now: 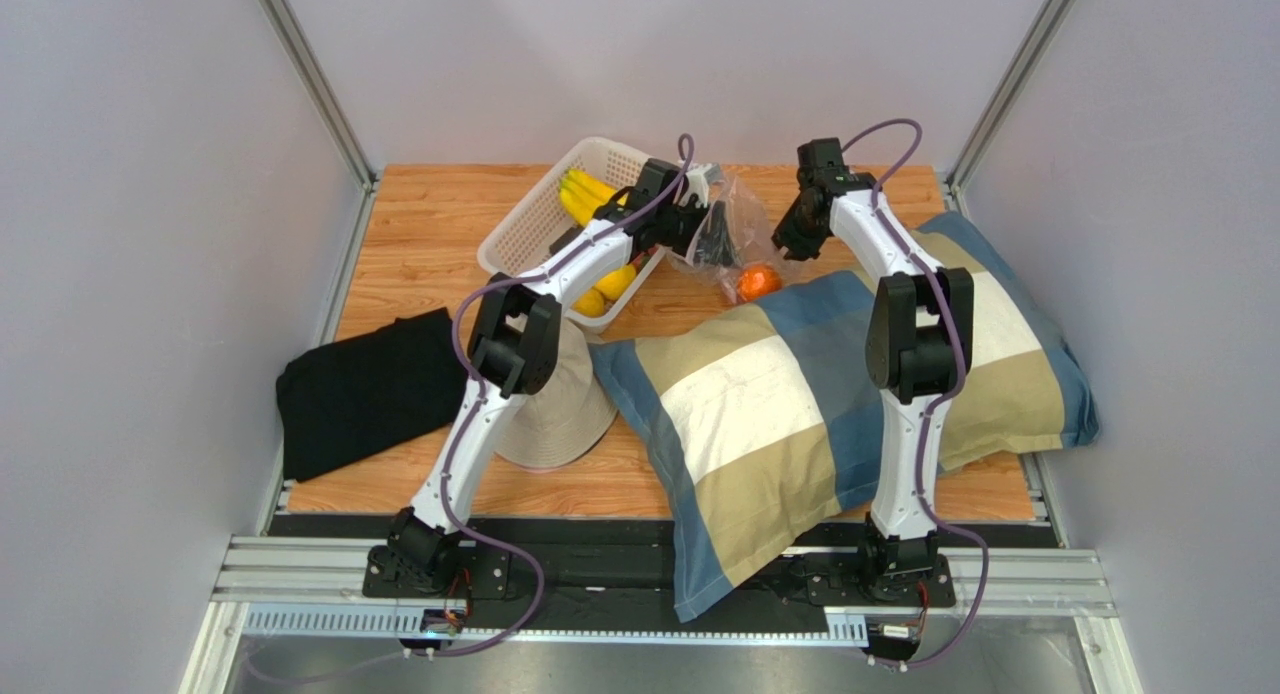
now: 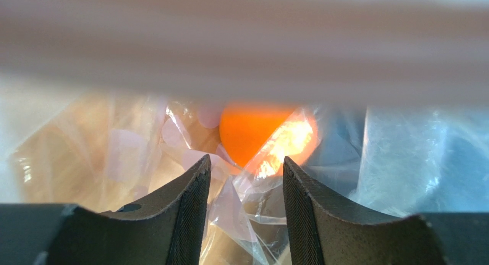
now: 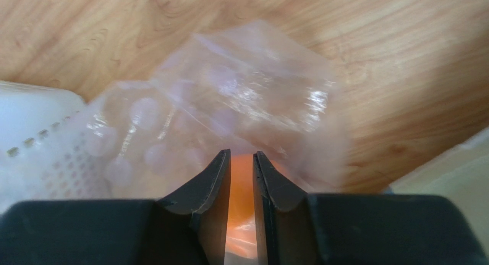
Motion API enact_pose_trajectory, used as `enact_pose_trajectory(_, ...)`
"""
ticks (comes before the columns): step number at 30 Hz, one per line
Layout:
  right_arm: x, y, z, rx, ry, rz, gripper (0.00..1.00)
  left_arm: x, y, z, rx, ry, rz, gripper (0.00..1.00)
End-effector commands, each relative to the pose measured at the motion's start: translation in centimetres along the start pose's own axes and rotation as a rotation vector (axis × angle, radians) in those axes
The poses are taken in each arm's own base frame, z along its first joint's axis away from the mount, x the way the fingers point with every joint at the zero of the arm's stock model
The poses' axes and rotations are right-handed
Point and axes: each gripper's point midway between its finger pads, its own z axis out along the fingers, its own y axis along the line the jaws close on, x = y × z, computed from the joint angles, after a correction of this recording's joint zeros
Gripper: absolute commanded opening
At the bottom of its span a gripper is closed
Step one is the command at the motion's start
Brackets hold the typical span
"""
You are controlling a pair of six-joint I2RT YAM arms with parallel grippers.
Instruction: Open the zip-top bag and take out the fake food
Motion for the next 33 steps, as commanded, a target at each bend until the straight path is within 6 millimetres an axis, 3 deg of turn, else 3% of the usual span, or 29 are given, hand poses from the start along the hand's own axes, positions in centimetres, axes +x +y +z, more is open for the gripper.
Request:
enact_pose_trajectory(1,-1.8,4.2,0.0,-0.152,-0.025,0.037,0.23,1.1,-0.4,0.3,0.071,0.049,-0.076,0.53)
enact_pose_trajectory(4,-4.1,5.0,-1.1,-0.196,-0.057,0.036,0.23,1.1,-0.4,-0.1,0.079,0.046,-0.113,0.51)
enact_pose_trajectory(6,-5.1,4.1,-1.9,-0.164,-0.073,0.010,0.24,0.3,-0.3,-0.7,0.069,0.015,-0.118,0.49)
enact_pose_trajectory(7,-6.5,4.2,-3.3,-0.167,-0.114,-0.005,0.27,-0.3,-0.2,-1.0,0.062,-0.007,-0.132,0.48)
enact_pose_trajectory(10,-7.6,2.3,-5.7,-0.067,-0.165,-0.062,0.36,-2.1,0.0,-2.2,0.058,-0.076,-0.155,0.44)
enact_pose_trajectory(11,-7.8,2.1,-7.3,-0.071,-0.183,-0.074,0.37,-2.9,-0.1,-2.8,0.059,-0.096,-0.155,0.44)
enact_pose_trajectory(13,-7.3,1.3,-8.7,-0.051,-0.182,-0.092,0.38,-4.1,0.1,-3.5,0.052,-0.125,-0.157,0.44)
enact_pose_trajectory(15,-5.7,0.3,-10.3,-0.043,-0.167,-0.103,0.39,-5.1,-0.3,-4.1,0.059,-0.149,-0.142,0.44)
enact_pose_trajectory(18,-2.8,-0.1,-11.2,-0.078,-0.147,-0.119,0.38,-5.6,-0.9,-4.2,0.085,-0.150,-0.140,0.44)
enact_pose_trajectory(24,-0.5,0.0,-10.3,-0.097,-0.113,-0.113,0.23,-5.4,-1.8,-4.0,0.121,-0.138,-0.167,0.43)
enact_pose_trajectory(28,1.0,1.3,-7.4,-0.114,-0.071,-0.113,0.16,-5.9,-2.0,-4.2,0.104,-0.160,-0.155,0.43)
enact_pose_trajectory(33,1.3,2.0,-3.9,-0.046,-0.051,-0.151,0.14,-5.7,-1.7,-3.8,0.093,-0.153,-0.151,0.44)
